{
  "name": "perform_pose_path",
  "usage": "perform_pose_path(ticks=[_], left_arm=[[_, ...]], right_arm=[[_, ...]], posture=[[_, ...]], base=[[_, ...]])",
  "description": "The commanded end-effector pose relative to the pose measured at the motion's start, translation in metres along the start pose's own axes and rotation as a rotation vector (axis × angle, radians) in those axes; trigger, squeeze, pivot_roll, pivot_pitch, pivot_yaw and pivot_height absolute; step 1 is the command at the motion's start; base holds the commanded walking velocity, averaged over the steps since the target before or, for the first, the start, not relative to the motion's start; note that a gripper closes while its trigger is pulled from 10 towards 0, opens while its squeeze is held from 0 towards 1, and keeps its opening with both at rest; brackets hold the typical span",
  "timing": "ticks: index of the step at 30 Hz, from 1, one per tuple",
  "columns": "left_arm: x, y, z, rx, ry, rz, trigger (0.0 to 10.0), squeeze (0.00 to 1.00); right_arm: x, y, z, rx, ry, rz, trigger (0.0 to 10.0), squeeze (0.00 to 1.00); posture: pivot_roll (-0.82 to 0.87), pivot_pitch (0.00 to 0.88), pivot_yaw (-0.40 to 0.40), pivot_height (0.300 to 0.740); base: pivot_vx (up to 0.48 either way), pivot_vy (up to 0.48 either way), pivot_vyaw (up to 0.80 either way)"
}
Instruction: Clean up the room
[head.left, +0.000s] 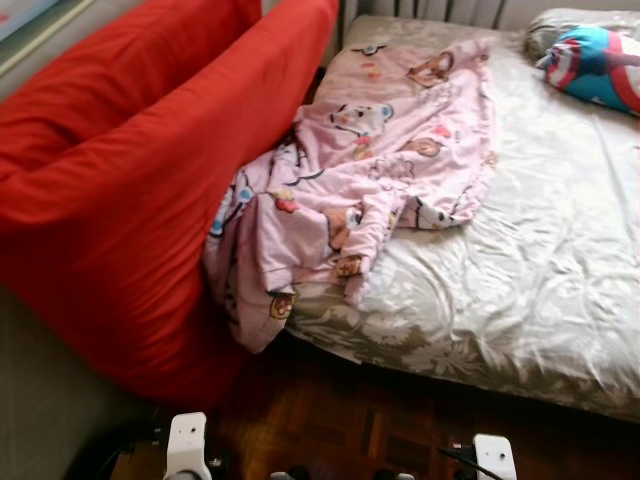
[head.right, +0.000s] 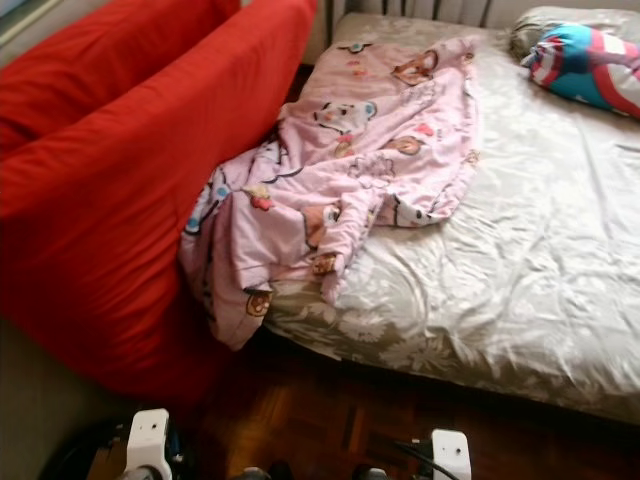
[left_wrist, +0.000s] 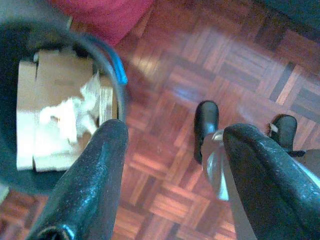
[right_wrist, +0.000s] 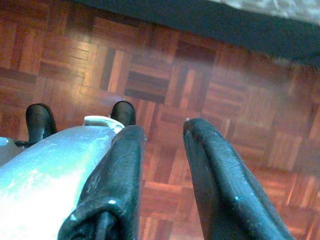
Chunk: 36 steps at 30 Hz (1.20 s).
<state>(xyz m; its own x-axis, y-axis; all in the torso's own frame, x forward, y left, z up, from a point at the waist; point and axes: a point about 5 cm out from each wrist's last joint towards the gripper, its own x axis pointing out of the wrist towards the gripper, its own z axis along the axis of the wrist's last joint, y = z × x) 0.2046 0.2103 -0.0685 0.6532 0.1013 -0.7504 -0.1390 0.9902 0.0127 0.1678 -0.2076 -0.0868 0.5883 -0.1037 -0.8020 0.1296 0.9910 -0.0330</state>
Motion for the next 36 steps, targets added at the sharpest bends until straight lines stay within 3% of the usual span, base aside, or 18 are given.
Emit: perform_pose_path(ticks=[1, 11, 17, 23, 36], left_arm=[[-0.0039, 0.0042, -0.0174, 0.007, 0.056, 0.012, 10.0, 0.00], [-0.0039, 0.0043, -0.0174, 0.008, 0.056, 0.012, 10.0, 0.00], [-0.0038, 0.0042, -0.0172, 0.008, 0.056, 0.012, 10.0, 0.00], [-0.0038, 0.0041, -0.0171, 0.008, 0.055, 0.010, 10.0, 0.00], [-0.0040, 0.0043, -0.0175, 0.006, 0.055, 0.008, 10.0, 0.00]], right_arm=[[-0.0020, -0.0001, -0.0094, 0.005, 0.029, 0.002, 10.0, 0.00], [-0.0021, -0.0001, -0.0103, 0.032, 0.030, -0.002, 10.0, 0.00], [-0.0020, 0.0000, -0.0097, 0.013, 0.030, 0.003, 10.0, 0.00], [-0.0019, 0.0003, -0.0089, 0.007, 0.024, 0.010, 10.0, 0.00], [-0.0022, 0.0005, -0.0104, 0.029, 0.029, 0.006, 10.0, 0.00]], posture=[[0.01, 0.226, 0.018, 0.740], [0.01, 0.226, 0.019, 0.740], [0.01, 0.227, 0.019, 0.740], [0.01, 0.225, 0.018, 0.740], [0.01, 0.222, 0.018, 0.740]], base=[[0.000, 0.000, 0.80], [0.000, 0.000, 0.08], [0.253, 0.000, 0.00], [0.254, 0.000, 0.80], [0.255, 0.000, 0.00]])
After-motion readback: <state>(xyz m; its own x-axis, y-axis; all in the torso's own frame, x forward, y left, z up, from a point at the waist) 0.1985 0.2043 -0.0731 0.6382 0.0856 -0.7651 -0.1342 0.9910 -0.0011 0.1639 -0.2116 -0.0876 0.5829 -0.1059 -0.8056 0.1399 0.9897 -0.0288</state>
